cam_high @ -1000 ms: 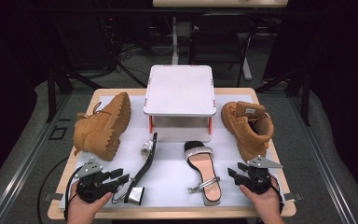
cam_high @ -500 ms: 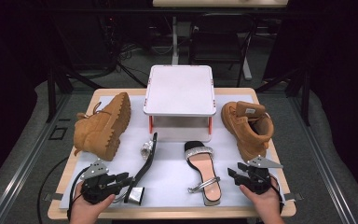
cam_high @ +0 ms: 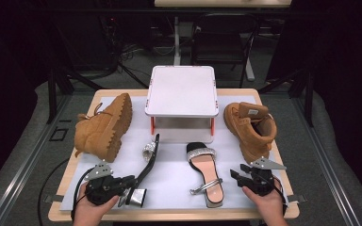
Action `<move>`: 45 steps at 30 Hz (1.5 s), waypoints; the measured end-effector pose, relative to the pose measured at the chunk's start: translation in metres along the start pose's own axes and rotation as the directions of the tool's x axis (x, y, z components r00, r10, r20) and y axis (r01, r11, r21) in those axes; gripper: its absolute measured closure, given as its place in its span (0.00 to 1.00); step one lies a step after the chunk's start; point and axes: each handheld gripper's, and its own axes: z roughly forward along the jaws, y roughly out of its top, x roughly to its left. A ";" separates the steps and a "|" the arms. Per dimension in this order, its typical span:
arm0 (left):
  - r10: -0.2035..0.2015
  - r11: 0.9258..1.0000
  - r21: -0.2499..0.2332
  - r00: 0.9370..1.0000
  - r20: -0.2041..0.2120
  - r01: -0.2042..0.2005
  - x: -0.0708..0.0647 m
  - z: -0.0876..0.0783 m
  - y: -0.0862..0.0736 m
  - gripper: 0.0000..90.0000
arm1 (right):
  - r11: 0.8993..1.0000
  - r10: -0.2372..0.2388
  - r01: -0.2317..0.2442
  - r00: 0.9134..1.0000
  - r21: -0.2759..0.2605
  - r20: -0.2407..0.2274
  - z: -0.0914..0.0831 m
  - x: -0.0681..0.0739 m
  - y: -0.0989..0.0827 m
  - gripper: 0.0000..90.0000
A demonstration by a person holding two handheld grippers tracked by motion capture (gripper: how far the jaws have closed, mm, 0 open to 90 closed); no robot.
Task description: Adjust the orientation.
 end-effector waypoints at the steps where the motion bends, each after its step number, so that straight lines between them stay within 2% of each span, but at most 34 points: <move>1: 0.005 1.000 0.005 1.000 0.003 -0.005 0.000 0.000 0.001 0.90 | 1.000 0.001 -0.001 1.000 0.000 0.000 0.000 0.000 0.000 0.54; 6: -0.008 1.000 -0.001 1.000 0.030 0.008 -0.003 0.003 0.002 0.90 | 1.000 0.006 -0.006 1.000 0.001 -0.005 0.000 0.000 0.000 0.54; 14: -0.005 1.000 -0.009 0.997 0.075 0.006 -0.007 0.011 0.007 0.90 | 1.000 0.013 -0.014 1.000 -0.001 -0.010 0.000 -0.001 0.000 0.54; 22: -0.014 1.000 0.003 0.993 0.121 0.014 -0.012 0.024 0.013 0.90 | 1.000 0.020 -0.020 1.000 -0.003 -0.009 -0.001 -0.002 0.000 0.54; 24: -0.005 1.000 0.018 0.991 0.133 0.003 -0.016 0.030 0.015 0.91 | 1.000 0.025 -0.025 1.000 -0.007 -0.009 -0.001 -0.002 -0.001 0.54; 38: 0.023 0.998 0.063 0.988 0.154 -0.033 -0.027 0.054 0.020 0.91 | 1.000 0.028 -0.028 1.000 -0.006 -0.008 -0.002 -0.003 -0.001 0.54; 45: 0.047 0.994 0.088 0.989 0.143 -0.060 -0.034 0.065 0.022 0.91 | 0.999 0.033 -0.033 0.999 -0.013 -0.013 -0.002 -0.002 -0.001 0.54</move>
